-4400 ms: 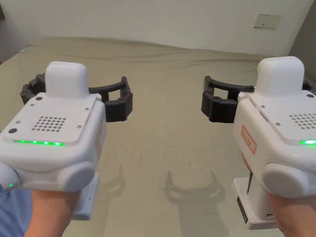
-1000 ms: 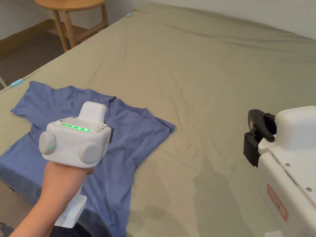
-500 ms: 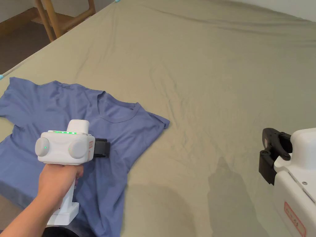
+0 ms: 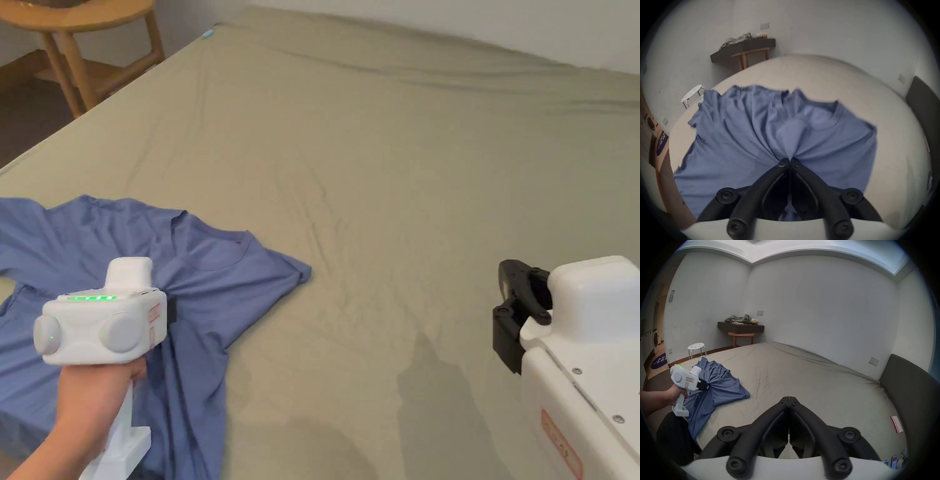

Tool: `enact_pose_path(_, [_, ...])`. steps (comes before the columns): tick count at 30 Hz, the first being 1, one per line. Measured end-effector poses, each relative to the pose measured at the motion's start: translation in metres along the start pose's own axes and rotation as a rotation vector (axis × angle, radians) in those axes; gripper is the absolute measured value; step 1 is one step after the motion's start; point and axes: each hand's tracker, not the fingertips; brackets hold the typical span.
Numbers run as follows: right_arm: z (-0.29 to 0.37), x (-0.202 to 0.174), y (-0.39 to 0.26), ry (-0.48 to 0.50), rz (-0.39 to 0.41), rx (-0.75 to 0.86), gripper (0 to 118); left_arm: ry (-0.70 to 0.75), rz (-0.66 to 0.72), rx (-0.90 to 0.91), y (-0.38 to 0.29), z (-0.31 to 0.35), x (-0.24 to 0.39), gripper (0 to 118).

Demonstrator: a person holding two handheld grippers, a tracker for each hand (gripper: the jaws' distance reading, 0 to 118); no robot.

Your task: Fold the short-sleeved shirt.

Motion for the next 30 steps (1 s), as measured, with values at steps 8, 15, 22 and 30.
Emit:
enact_pose_path(8, [0.038,0.018,0.010,-0.043,-0.048,0.067,2,-0.117,0.017,0.334,0.044,0.110,0.016,0])
enact_pose_path(15, [0.078,0.031,0.016,-0.078,-0.061,0.143,2,-0.179,-0.038,0.588,0.083,0.205,0.046,0])
enact_pose_path(22, [0.114,0.050,0.016,-0.137,-0.083,0.209,2,-0.246,-0.173,0.784,0.133,0.281,0.095,0])
enact_pose_path(30, [0.151,0.090,0.008,-0.270,-0.151,0.243,2,-0.434,-0.346,0.941,0.183,0.344,0.190,0])
